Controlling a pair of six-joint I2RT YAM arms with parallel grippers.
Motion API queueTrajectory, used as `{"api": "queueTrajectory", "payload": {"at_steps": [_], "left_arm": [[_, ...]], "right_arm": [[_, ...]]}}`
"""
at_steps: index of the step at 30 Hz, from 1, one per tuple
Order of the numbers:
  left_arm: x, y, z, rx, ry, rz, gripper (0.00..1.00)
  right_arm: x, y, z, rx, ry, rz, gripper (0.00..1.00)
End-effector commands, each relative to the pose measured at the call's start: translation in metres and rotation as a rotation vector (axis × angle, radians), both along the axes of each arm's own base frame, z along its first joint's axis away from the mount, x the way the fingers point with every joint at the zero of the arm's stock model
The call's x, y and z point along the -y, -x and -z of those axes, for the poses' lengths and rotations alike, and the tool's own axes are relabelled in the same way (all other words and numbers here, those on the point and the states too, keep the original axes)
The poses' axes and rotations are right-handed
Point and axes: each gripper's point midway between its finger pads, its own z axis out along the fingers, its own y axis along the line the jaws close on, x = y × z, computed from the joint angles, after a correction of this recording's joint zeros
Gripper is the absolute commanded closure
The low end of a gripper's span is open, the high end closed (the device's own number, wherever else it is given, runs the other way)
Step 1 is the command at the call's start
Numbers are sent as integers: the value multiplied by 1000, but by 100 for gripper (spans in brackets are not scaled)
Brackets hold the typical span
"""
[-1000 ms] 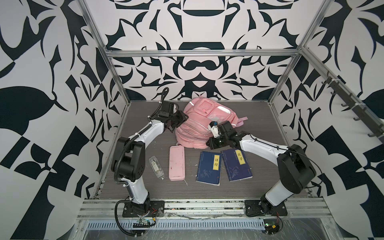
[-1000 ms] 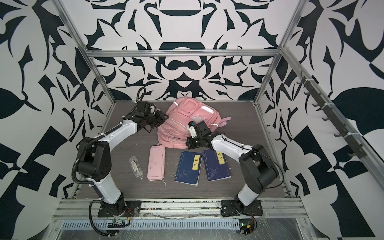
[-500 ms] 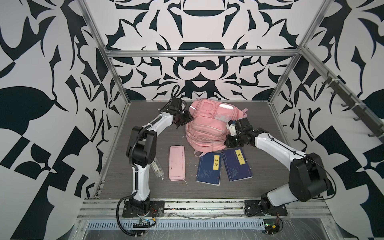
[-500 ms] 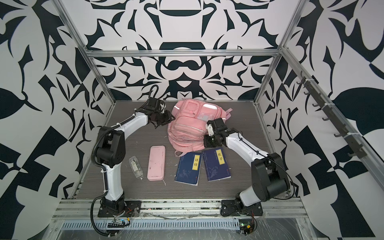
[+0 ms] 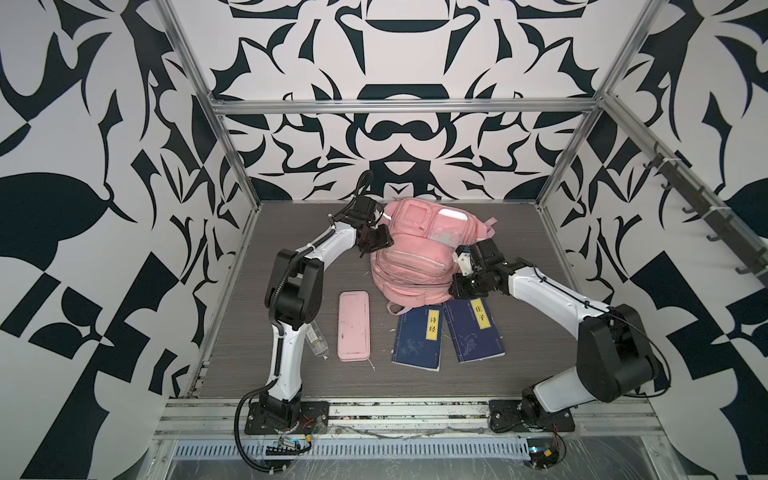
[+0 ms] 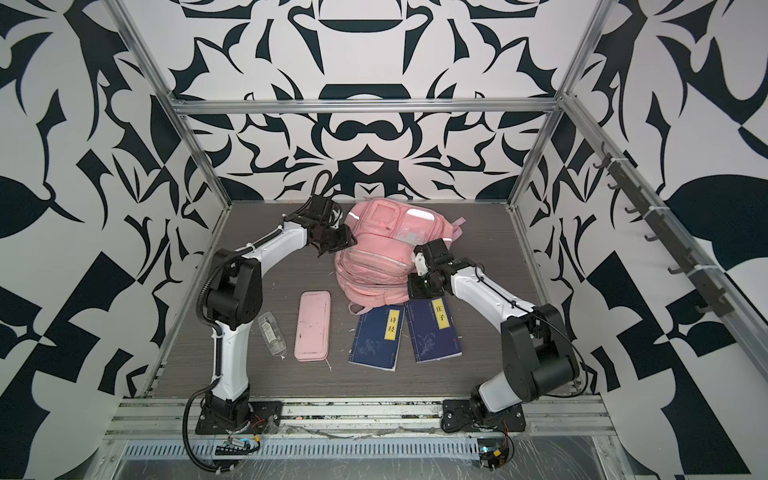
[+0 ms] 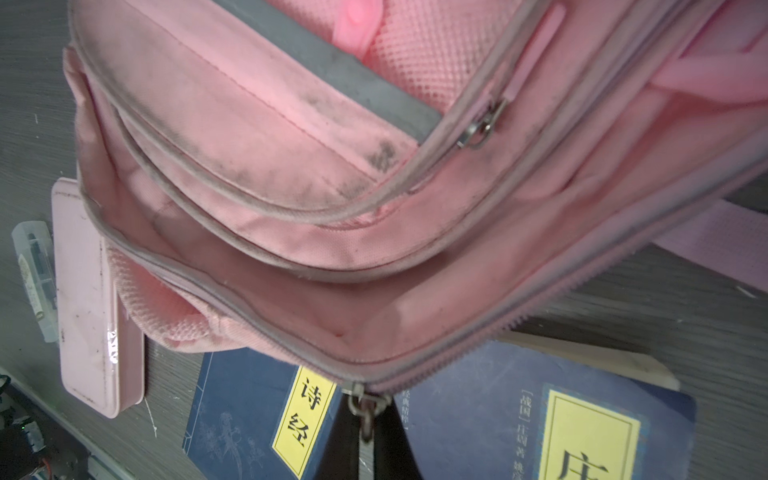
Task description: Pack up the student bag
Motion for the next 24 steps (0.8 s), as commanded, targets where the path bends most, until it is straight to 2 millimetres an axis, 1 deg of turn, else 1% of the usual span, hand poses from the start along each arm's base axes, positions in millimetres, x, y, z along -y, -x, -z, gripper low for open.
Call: {"api": "queueTrajectory", "payload": {"at_steps": [1, 10, 12, 14, 17, 18, 19, 21, 24], "left_arm": [[-7, 2, 12, -17, -46, 10, 54], [10, 5, 31, -89, 7, 66, 55], [13, 4, 34, -100, 19, 71, 57], [14, 4, 33, -103, 29, 71, 65], [17, 3, 29, -98, 56, 63, 88], [17, 3, 27, -95, 64, 55, 97], [16, 2, 24, -92, 75, 43, 100], [14, 0, 20, -89, 111, 12, 100], [11, -5, 10, -78, 199, -50, 100]], "right_arm": [[-8, 1, -4, 14, -29, -25, 100], [-18, 6, 2, 2, -27, -58, 100], [-21, 9, 3, -4, -22, -68, 100], [-24, 11, 5, -9, -18, -80, 100], [-29, 17, 8, -20, -12, -101, 100], [-31, 18, 9, -23, -12, -108, 100], [-33, 20, 9, -29, -14, -115, 100], [-38, 23, 11, -36, -16, -128, 100], [-49, 27, 13, -51, -30, -158, 100]]}}
